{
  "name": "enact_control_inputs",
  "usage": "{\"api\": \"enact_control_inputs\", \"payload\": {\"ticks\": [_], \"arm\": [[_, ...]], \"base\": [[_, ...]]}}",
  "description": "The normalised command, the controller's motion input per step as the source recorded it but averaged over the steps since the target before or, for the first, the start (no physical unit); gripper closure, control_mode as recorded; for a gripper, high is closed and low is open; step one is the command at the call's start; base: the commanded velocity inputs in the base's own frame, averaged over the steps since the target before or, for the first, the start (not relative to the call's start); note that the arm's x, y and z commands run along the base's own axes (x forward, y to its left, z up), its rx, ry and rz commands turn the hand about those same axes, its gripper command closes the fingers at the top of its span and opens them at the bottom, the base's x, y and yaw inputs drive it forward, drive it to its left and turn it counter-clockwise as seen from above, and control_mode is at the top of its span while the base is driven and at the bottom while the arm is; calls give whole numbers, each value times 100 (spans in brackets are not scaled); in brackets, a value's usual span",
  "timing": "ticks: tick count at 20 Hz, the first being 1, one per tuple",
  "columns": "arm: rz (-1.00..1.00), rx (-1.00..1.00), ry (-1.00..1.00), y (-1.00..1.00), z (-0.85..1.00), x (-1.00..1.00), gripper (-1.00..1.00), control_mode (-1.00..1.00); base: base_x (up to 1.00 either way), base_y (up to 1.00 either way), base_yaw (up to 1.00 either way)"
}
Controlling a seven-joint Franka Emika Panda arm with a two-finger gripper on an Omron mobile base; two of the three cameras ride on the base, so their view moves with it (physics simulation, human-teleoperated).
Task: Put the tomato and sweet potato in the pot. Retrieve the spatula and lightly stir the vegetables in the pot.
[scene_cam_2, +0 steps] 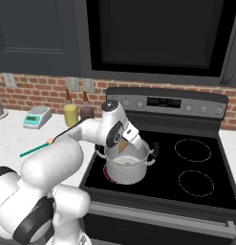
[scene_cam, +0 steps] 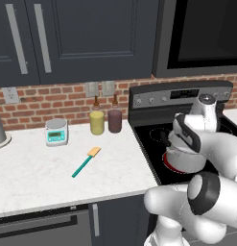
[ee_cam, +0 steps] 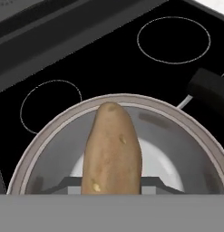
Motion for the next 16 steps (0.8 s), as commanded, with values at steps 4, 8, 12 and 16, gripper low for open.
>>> {"api": "enact_control_inputs", "payload": {"ticks": [4, 8, 12, 16], "arm": [[0, 0, 0, -12, -37, 31, 100, -100], [0, 0, 0, -7, -37, 26, 100, -100], [0, 0, 0, -1, -35, 3, 100, -100], [0, 0, 2, 0, -29, 0, 100, -100]], "base": [[0, 0, 0], [0, 0, 0], [0, 0, 0], [0, 0, 0]]}}
